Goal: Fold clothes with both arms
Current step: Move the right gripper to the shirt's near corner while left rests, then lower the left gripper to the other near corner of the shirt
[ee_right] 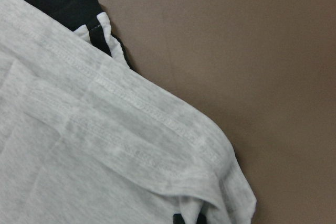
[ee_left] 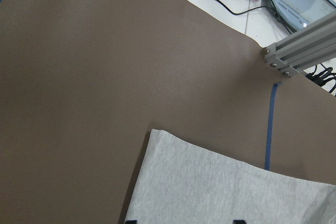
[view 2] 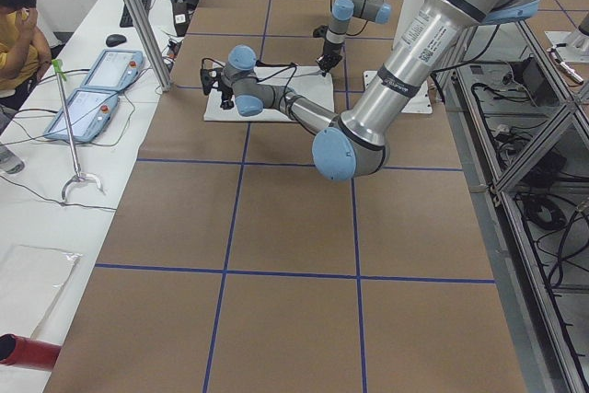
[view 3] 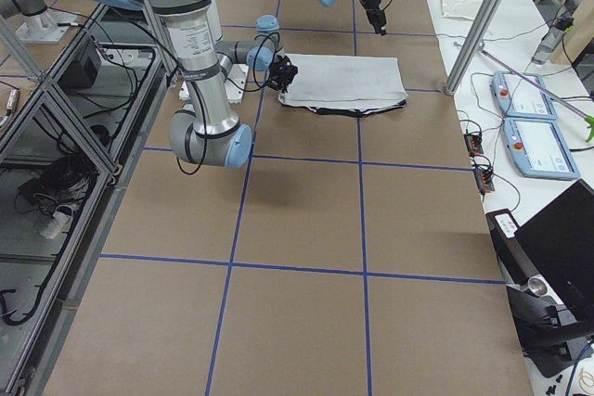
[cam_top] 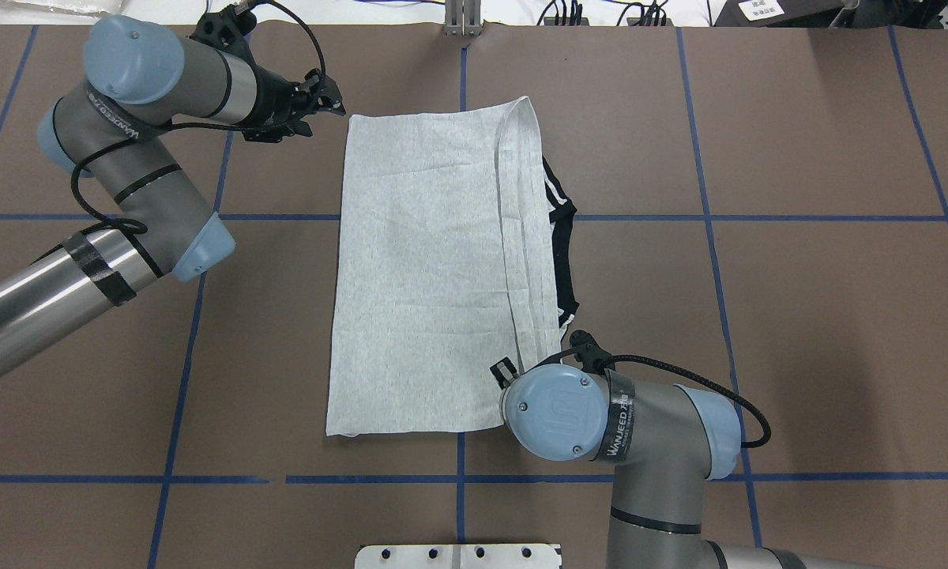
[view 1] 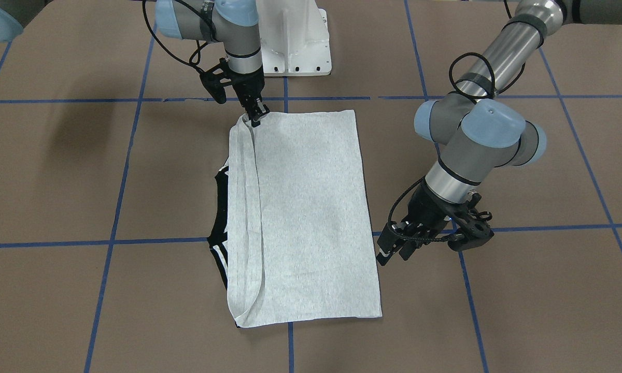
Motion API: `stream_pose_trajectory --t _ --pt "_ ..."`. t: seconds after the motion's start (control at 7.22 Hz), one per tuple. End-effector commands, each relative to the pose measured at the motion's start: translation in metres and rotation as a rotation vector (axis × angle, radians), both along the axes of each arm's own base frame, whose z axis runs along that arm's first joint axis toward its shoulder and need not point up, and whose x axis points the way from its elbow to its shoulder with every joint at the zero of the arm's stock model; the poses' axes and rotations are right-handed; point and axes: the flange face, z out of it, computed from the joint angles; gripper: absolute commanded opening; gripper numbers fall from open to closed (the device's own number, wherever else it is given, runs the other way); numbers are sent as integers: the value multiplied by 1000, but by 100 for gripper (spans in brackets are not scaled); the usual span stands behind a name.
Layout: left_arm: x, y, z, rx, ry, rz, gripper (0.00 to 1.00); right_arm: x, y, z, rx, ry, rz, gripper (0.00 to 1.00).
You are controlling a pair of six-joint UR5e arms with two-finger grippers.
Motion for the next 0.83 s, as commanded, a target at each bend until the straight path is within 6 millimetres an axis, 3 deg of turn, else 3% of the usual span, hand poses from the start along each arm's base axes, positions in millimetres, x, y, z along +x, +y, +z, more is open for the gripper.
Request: stream_pose_trajectory --t 0.0,0.14,0.42,0.69 --pt "0 3 -6 2 11 1 68 8 -5 -8 3 -18 9 0" --pt "-3 24 -2 -55 59 -11 68 26 -4 -18 8 -45 15 0" --pt "18 130 -12 -139 176 30 68 36 -2 -21 8 -53 15 0" --pt "56 229 -4 -237 231 47 68 41 0 -19 7 -56 16 0"
